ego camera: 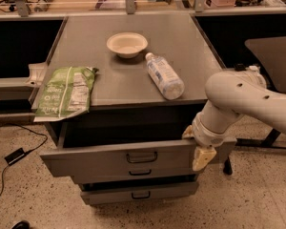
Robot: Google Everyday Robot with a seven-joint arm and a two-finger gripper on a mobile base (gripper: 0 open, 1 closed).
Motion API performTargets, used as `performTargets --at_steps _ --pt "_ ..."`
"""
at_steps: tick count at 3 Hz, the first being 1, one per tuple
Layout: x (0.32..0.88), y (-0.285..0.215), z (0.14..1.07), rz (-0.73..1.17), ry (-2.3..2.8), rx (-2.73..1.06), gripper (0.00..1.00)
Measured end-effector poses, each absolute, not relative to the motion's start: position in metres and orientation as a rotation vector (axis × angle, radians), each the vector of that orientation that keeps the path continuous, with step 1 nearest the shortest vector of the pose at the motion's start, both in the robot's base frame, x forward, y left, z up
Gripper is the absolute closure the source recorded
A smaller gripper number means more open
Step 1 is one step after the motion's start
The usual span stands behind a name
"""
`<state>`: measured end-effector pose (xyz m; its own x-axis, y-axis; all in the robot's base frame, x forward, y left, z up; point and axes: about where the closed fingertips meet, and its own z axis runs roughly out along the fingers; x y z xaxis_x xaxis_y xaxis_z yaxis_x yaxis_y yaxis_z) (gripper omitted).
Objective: Open top drawer
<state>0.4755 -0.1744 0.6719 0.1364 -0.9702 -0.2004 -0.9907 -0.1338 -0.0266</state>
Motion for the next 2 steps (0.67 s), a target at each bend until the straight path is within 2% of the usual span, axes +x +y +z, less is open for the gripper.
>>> performTargets --at_steps 1,2 --pt "0.474 -0.174 0.673 0.204 1.961 -2.249 0.39" --pt "0.402 -0.169 0.669 0.306 2.053 -2.278 0.38"
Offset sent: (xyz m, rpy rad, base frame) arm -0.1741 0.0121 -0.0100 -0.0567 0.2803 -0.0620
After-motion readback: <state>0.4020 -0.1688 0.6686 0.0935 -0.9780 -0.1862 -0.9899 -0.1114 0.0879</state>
